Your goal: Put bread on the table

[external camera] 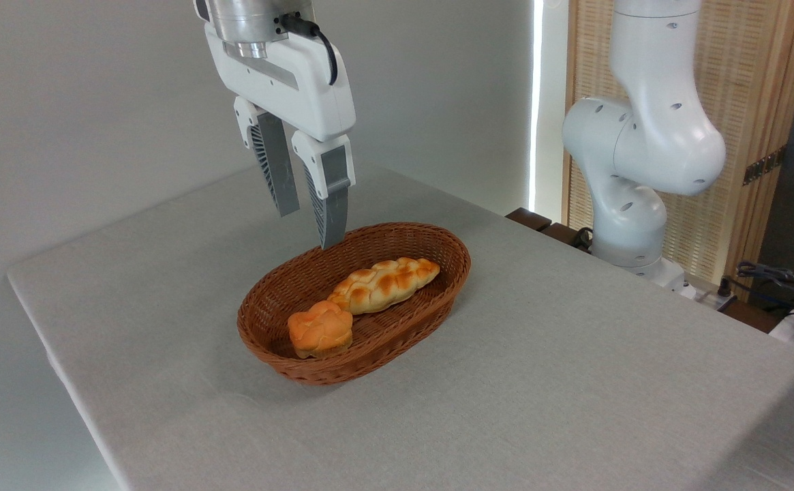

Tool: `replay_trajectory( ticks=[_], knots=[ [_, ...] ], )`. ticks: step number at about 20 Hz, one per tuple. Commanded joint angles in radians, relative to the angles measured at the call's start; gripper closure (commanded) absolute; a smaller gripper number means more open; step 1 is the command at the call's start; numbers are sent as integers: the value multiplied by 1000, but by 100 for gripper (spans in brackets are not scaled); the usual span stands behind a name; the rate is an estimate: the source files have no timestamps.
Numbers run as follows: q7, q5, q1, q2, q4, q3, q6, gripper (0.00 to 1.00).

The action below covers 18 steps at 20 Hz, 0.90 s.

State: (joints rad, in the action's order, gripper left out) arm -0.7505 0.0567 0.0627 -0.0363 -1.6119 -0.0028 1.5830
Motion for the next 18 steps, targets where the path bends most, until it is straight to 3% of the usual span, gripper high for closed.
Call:
replay_trajectory(
  ticks=[1, 10, 18],
  knots=[
    [-15, 2, -3, 3, 13, 9, 5, 0],
    [-17, 3, -3, 3, 13, 9, 6, 0],
    [-1, 20, -3, -8, -25, -42, 5, 0]
  ],
)
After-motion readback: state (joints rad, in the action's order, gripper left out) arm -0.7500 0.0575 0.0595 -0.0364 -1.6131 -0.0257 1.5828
